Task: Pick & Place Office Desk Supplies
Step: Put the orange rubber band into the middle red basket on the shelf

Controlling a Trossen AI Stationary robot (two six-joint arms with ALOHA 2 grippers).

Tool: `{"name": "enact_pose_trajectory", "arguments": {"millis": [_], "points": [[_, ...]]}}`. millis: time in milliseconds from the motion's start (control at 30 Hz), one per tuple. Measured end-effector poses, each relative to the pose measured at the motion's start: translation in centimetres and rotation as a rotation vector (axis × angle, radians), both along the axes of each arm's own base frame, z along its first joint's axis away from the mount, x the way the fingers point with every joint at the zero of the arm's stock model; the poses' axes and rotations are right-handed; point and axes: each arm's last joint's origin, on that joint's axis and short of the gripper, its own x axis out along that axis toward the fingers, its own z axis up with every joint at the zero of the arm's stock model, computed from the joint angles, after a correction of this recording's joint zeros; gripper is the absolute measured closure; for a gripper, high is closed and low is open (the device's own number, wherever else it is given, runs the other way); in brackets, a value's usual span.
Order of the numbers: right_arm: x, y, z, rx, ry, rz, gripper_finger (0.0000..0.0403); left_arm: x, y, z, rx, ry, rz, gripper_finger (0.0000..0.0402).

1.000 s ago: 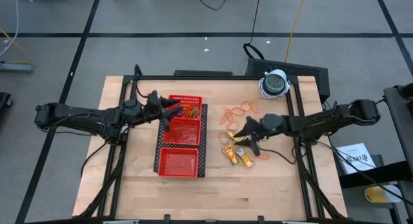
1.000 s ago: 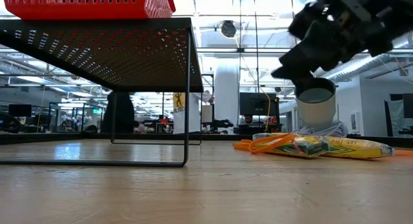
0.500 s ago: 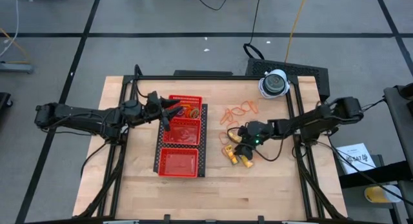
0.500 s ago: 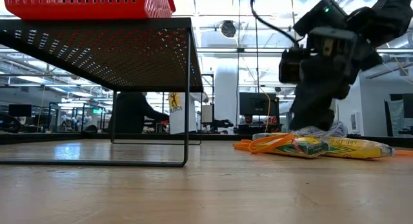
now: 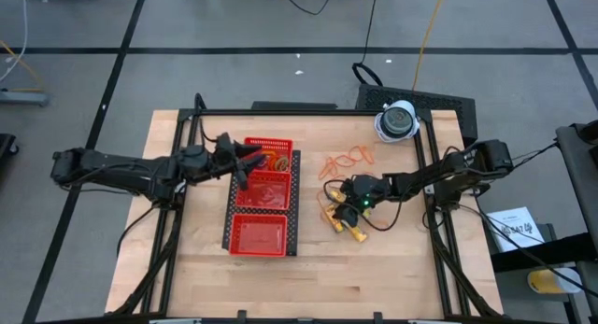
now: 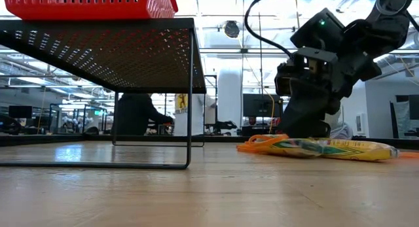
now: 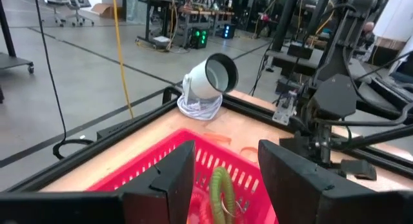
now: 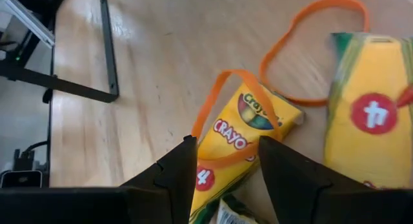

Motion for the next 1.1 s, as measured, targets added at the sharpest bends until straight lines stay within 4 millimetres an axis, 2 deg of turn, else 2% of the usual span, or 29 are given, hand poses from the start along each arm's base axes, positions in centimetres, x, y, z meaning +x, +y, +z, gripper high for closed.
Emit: {"name": "enact_pose_trajectory", "arguments": {"millis": [333, 833, 1100], "points": [[-0.2, -0.1, 0.1, 0.023, 0.015, 0.016, 0.0248, 1.3, 0.1, -1.1, -0.002, 0.036, 0.002, 0.0224], [-0.3, -0.9, 0.0, -0.011, 0.027, -0.057, 0.0248, 1.4, 0.2, -1.1, 0.016, 0.031, 0.003, 0.0224], [0.3, -0.8, 0.6, -0.078, -0.074, -0.025, 0.0248, 1.4, 0.2, -1.1, 0.016, 0.031, 0.003, 0.0224]]}}
